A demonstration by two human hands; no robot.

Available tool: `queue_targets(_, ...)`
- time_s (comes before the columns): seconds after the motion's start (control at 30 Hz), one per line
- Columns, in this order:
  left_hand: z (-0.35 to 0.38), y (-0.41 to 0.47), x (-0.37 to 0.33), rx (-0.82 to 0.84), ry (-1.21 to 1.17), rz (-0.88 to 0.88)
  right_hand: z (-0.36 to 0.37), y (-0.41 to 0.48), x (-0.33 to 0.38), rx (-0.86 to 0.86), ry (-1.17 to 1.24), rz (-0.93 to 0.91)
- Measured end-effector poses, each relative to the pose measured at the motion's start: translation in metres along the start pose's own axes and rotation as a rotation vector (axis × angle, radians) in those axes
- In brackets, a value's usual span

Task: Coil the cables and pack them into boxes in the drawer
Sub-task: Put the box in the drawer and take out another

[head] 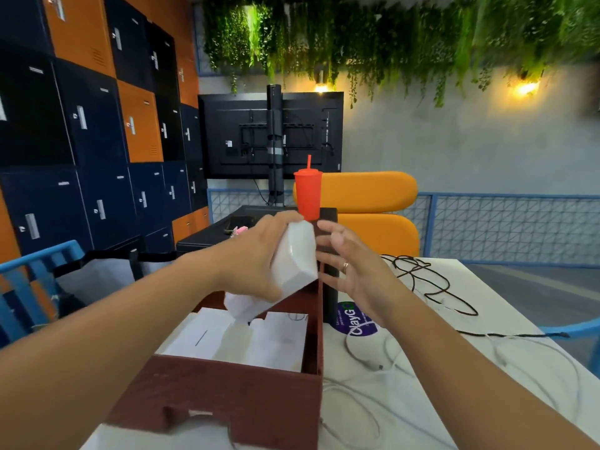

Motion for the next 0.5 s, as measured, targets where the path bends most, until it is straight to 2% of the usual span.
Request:
queue_targets(0.1,0.01,0.013,0.032,0.038,0.225,-0.037,-0.004,0.004,-0.026,-0.127,-0.225,0.131)
queue_targets(0.2,0.029,0.028,0.059,0.132,0.381,-0.075,-0.001,0.003,-0.056,-0.156,-0.418,0.264)
queue_targets(0.33,0.055,0.047,0.082,0.218,0.568,-0.074,0.008,-0.004,-0.087,-0.146,-0.355,0.341)
queue_targets(0.5,0.085,0.069,0.1,0.319,0.699,-0.028,0.005,-0.011,-0.112,-0.259,-0.26,0.335)
Point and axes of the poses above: each hand's wrist, its own y-axis towards the middle knuckle, its own z-axis out of the palm, x = y × z, the point moved 5 cm from there along y, towards the middle knuckle, and after that the axes turned 9 degrees about -z, right-handed, at the moved point
